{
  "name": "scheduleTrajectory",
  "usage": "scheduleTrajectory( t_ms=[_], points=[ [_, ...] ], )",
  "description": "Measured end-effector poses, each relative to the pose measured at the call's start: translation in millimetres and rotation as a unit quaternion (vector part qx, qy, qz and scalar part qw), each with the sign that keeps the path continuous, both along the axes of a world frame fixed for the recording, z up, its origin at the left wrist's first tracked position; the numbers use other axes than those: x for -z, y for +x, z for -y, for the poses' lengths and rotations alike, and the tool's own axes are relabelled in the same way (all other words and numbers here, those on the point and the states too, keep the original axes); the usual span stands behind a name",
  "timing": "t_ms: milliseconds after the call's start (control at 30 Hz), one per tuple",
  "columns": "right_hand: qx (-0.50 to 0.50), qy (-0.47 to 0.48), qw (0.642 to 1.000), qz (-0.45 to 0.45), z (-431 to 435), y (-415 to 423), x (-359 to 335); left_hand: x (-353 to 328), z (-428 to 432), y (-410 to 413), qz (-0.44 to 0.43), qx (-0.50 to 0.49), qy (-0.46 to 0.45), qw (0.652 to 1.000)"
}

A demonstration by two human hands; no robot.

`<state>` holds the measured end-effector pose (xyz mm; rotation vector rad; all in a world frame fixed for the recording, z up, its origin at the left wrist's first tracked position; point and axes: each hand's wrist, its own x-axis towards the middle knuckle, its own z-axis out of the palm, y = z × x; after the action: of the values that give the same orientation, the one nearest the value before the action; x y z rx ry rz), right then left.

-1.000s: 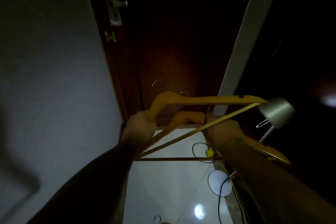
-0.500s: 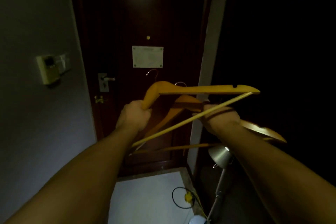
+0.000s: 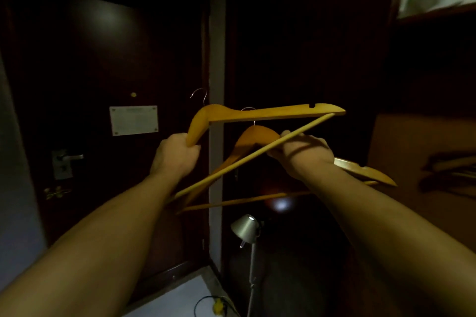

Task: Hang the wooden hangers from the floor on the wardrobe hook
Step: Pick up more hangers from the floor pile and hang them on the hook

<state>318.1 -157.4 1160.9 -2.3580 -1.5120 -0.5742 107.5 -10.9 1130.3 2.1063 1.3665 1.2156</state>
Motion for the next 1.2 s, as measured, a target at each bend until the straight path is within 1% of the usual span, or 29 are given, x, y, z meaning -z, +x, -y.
scheduleTrajectory(
  t_ms=[133, 333, 500, 600, 700, 867, 1033, 1200],
  points=[
    [0.046, -0.022, 0.999, 0.007, 49.0, 24.9, -6.6, -5.1, 23.9, 35.0, 0.019, 0.059, -0.002, 0.998],
    [0.132, -0.047, 0.990, -0.004, 149.0, 57.9, -26.4, -23.4, 75.0, 107.2, 0.020, 0.144, 0.002, 0.989],
    [0.239, -0.084, 0.967, 0.022, 221.4, 97.5, -36.9, -31.6, 130.1, 174.0, 0.028, 0.213, 0.009, 0.977],
    [0.284, -0.083, 0.955, 0.006, 265.6, 120.2, -44.6, -33.9, 165.4, 214.5, 0.035, 0.238, 0.021, 0.970],
    [0.323, -0.065, 0.944, -0.029, 308.6, 144.6, -51.2, -37.7, 200.9, 254.1, 0.042, 0.259, 0.023, 0.965],
    [0.360, -0.050, 0.932, -0.006, 367.9, 198.3, -52.9, -42.9, 254.7, 316.7, 0.059, 0.291, 0.027, 0.955],
    [0.379, -0.048, 0.924, -0.005, 411.9, 233.8, -52.9, -45.4, 296.0, 367.6, 0.059, 0.318, 0.038, 0.946],
    [0.393, -0.044, 0.918, -0.036, 441.3, 269.4, -48.6, -45.4, 322.9, 413.5, 0.045, 0.343, 0.043, 0.937]
  ],
)
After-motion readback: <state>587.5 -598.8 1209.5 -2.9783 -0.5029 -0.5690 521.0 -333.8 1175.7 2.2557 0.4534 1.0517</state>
